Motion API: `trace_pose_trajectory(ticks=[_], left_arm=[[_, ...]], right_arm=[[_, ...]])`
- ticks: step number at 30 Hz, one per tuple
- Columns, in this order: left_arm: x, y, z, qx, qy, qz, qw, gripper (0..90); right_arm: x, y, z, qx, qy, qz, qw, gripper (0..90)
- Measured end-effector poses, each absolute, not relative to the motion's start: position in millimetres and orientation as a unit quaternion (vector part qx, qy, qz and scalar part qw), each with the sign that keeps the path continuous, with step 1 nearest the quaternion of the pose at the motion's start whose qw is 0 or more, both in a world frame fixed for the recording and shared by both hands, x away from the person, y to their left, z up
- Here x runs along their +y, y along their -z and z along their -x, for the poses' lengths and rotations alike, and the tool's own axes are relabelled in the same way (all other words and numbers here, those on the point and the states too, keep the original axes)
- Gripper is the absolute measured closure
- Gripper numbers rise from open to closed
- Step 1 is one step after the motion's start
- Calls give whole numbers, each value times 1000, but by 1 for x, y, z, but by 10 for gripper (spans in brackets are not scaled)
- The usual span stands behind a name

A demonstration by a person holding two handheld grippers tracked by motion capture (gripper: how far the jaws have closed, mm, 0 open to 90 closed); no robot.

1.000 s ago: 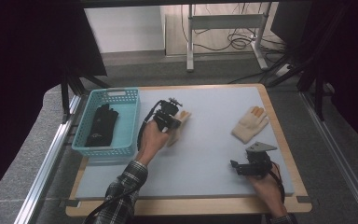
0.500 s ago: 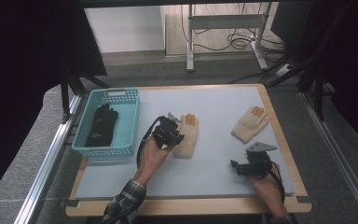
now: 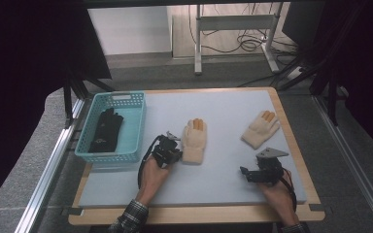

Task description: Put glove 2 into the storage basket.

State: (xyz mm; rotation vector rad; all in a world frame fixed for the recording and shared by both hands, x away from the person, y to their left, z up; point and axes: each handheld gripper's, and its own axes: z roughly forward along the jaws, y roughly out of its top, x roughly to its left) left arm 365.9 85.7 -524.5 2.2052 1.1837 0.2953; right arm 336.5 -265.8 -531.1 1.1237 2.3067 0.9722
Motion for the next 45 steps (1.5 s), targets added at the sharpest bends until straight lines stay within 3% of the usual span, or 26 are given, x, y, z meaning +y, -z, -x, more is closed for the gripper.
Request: trace_pose_trajectory(ticks=[6,13,17,23,30,36,38,45], left_arm=[[80,526,-362,432,-105,-836,320,726],[99,527,-341,439,-155,-821,330,503],[111,528,-322,433,-176,-816,340,348],[129,540,-299,430,-189,-819,330,201],[146,547,-293,445,-180,-811,334,89],[149,550,-296,453,-164,-806,345,69],[149,550,-296,453,-164,-805,346,69],[149,550,-296,453,-164,-805,346,70]], right_arm=[[-266,531,-336,824,-347,-401,198,172],[-267,531,-337,822,-351,-403,195,188],[-271,529,-337,817,-369,-404,182,275],[-284,526,-340,805,-374,-423,181,390],[-317,510,-355,771,-377,-471,203,551],[-334,497,-388,747,-366,-505,230,631],[-336,495,-399,739,-365,-517,232,629],[-336,501,-438,718,-341,-556,241,484]])
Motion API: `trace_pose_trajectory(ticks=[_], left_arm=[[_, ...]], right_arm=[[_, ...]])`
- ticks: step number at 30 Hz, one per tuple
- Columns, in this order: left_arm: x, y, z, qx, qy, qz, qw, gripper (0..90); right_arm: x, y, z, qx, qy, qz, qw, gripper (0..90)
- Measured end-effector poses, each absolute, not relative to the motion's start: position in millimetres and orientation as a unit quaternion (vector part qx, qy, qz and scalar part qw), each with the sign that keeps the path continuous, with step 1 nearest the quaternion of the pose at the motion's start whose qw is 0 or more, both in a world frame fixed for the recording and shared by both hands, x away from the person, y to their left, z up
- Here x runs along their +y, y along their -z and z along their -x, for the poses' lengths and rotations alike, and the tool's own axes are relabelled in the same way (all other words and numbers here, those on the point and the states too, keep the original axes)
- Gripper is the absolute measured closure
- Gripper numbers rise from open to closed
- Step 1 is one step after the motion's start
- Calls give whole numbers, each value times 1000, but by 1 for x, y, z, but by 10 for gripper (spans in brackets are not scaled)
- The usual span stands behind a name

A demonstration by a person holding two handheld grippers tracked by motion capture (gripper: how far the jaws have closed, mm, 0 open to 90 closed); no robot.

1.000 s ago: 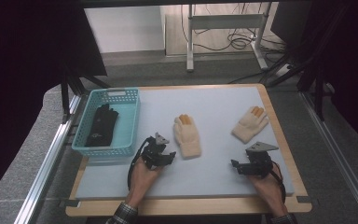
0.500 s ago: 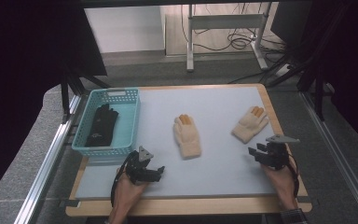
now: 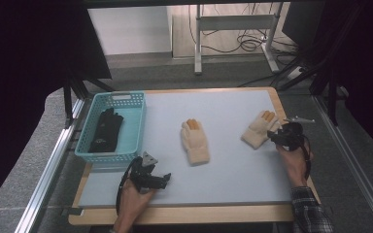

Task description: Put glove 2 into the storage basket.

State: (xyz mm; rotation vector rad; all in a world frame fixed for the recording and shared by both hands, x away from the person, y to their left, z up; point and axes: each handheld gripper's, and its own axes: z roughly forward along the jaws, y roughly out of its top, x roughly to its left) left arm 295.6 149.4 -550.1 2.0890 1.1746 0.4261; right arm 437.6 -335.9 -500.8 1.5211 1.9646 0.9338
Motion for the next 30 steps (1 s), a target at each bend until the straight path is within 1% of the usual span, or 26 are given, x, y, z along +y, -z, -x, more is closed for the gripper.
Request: trace_pose_trajectory(ticks=[4,5,6,8,9,10,11,14,17,22,30], left_arm=[[149,550,-296,453,-164,-805,346,70],[149,550,-296,452,-164,-805,346,70],[149,550,-296,453,-164,-805,347,70],[149,550,-296,453,-164,-805,347,70],[150,550,-296,453,-164,-805,347,70],[150,550,-296,453,-164,-805,347,70],[150,550,-296,453,-164,-805,347,70],[150,550,-296,453,-164,-805,347,70],[150,550,-296,453,-163,-805,347,70],[150,550,-296,453,-163,-805,347,70],[150,550,-296,453,-163,-805,347,70]], right_arm=[[-333,511,-449,720,-320,-569,236,478],[-331,517,-450,722,-312,-572,233,501],[-330,518,-449,718,-318,-572,238,564],[-329,518,-447,714,-333,-573,225,760],[-329,519,-447,715,-341,-572,214,820],[-329,519,-447,715,-341,-572,214,820],[-327,519,-447,715,-345,-571,207,858],[-324,513,-447,725,-338,-559,219,869],[-322,500,-442,725,-354,-545,228,869],[-311,475,-431,737,-375,-514,226,871],[-293,447,-415,757,-386,-476,226,872]])
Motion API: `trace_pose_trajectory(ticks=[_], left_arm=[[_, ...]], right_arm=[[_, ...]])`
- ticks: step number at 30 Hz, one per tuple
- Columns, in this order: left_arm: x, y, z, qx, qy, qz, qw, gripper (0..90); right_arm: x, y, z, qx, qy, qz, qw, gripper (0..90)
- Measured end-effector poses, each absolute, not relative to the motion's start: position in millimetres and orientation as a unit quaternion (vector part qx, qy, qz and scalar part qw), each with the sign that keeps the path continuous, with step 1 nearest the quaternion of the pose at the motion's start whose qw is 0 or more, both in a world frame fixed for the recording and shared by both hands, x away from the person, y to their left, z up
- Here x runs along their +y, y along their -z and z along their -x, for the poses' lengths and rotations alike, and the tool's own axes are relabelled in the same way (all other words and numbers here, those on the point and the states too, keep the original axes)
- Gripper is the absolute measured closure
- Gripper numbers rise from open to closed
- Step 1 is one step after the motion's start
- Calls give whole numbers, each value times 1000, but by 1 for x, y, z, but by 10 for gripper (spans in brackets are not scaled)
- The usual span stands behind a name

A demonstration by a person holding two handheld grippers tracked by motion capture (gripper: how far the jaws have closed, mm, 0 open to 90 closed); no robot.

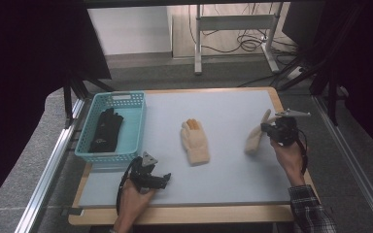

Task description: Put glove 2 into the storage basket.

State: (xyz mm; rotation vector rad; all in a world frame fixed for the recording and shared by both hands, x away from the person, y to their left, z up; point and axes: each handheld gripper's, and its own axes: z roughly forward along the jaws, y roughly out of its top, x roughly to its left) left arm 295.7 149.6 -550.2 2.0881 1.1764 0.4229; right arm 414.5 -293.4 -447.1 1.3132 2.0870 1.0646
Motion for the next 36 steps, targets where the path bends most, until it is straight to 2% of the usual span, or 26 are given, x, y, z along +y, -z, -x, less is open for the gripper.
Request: trace_pose_trajectory(ticks=[4,11,17,21,29,34,36], left_arm=[[150,550,-296,453,-163,-805,347,70],[150,550,-296,454,-163,-805,347,70],[150,550,-296,454,-163,-805,347,70],[150,550,-296,454,-162,-805,347,70],[150,550,-296,454,-163,-805,347,70],[150,550,-296,454,-163,-804,347,70],[150,550,-296,454,-163,-804,347,70]], right_arm=[[-281,440,-408,773,-380,-456,223,871],[-236,455,-403,807,-380,-412,187,857],[-202,457,-404,825,-391,-371,168,720],[-205,462,-408,833,-379,-362,177,648],[-223,490,-409,849,-363,-346,164,468],[-219,509,-413,865,-353,-323,152,434],[-217,516,-414,871,-342,-318,153,477]])
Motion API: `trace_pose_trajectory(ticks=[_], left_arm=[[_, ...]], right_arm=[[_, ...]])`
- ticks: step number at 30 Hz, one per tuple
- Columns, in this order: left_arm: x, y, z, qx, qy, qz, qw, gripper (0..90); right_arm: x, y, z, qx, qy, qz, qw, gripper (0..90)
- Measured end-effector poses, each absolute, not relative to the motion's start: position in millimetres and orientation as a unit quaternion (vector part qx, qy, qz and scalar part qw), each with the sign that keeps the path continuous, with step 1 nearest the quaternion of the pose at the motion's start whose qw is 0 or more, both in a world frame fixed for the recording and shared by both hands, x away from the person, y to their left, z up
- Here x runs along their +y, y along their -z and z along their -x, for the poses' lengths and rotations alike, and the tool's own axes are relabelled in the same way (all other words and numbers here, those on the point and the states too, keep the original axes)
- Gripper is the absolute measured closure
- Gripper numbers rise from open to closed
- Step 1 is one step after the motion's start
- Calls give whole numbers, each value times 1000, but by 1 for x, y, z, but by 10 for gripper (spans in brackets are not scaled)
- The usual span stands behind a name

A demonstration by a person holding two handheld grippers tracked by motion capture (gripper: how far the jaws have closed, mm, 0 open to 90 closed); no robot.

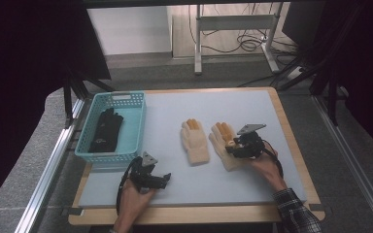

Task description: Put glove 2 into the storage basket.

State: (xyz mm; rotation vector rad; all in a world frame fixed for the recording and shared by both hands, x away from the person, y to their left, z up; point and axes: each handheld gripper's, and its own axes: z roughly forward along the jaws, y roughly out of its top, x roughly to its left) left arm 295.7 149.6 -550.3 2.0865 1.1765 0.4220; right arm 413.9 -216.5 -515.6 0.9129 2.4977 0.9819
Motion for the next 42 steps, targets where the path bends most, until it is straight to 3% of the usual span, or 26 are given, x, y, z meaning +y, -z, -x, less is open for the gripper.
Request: trace_pose_trajectory(ticks=[5,13,27,34,42], left_arm=[[150,550,-296,454,-163,-804,347,70],[150,550,-296,454,-163,-805,347,70],[150,550,-296,453,-164,-805,347,70],[150,550,-296,453,-163,-805,347,71],[150,550,-296,453,-163,-805,347,71]], right_arm=[[-215,515,-411,863,-342,-335,159,594],[-209,486,-403,841,-382,-344,168,599],[-164,447,-401,812,-450,-354,114,596],[-134,451,-407,812,-444,-362,110,595],[-108,482,-416,819,-412,-384,110,591]])
